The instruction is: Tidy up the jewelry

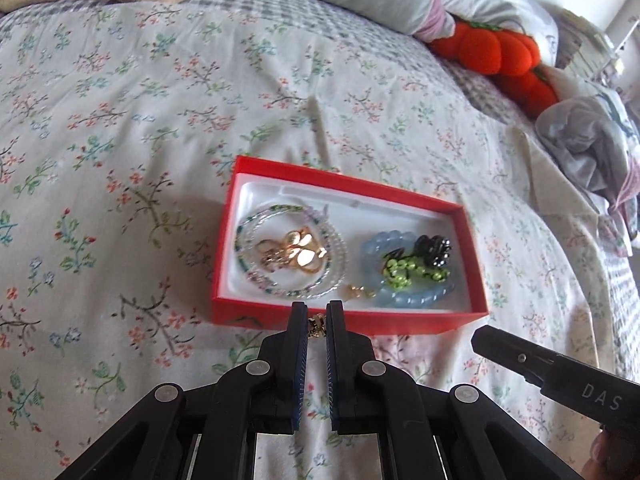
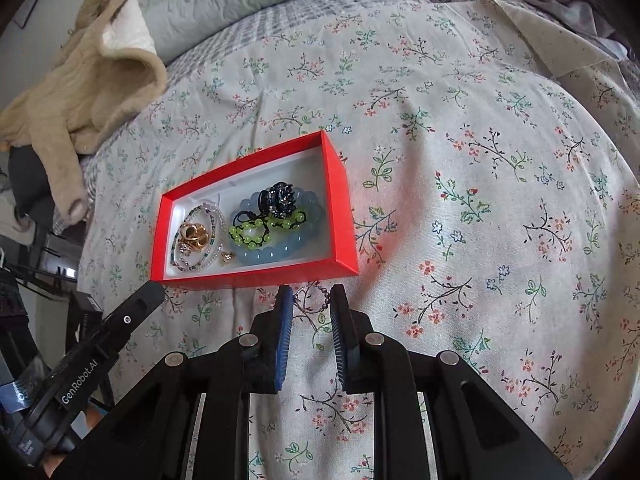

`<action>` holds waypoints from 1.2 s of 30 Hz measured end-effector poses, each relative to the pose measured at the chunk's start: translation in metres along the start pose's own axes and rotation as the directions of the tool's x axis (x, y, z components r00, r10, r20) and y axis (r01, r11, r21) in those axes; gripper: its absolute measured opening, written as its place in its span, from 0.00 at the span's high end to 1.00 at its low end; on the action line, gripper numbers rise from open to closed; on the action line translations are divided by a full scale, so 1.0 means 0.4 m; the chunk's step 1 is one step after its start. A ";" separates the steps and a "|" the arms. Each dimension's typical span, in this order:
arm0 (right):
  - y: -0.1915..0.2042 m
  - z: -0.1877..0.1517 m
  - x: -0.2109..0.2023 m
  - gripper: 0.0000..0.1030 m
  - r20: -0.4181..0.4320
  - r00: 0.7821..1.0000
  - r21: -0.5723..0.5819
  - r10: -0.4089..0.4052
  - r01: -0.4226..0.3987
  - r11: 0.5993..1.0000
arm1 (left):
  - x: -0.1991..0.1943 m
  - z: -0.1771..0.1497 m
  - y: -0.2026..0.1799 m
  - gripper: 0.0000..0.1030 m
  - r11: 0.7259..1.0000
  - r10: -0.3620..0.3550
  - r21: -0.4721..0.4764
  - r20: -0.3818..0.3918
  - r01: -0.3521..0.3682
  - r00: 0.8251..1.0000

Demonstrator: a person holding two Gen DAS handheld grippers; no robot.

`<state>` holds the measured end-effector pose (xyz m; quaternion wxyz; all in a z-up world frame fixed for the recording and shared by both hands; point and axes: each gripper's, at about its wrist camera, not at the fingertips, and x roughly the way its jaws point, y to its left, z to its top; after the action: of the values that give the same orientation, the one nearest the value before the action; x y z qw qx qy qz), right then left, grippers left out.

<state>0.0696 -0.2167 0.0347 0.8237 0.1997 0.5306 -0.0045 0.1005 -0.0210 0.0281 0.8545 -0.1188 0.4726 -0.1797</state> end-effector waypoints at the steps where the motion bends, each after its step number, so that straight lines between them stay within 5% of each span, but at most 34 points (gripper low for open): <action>1: -0.005 0.002 -0.002 0.81 0.001 1.000 0.004 0.002 -0.002 1.000 | 0.003 0.002 -0.006 0.97 1.000 -0.005 0.002 0.005 0.005 1.000; 17: -0.031 0.014 -0.012 0.80 0.018 1.000 0.006 0.010 -0.010 1.000 | 0.071 0.025 -0.044 0.96 1.000 -0.005 0.028 0.025 0.004 1.000; 24: -0.022 0.013 -0.012 0.80 0.022 1.000 -0.006 0.010 -0.010 1.000 | 0.034 0.023 -0.037 0.77 1.000 0.010 0.025 0.037 -0.011 0.999; 36: 0.044 0.043 0.010 0.80 0.043 0.999 -0.054 0.006 -0.003 0.999 | -0.021 0.003 0.032 0.69 0.987 0.153 0.046 0.037 -0.155 0.988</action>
<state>0.0903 -0.2052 0.0430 0.8401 0.1786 0.5122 0.0073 0.1001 -0.0057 0.0304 0.8763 -0.0640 0.4614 -0.1227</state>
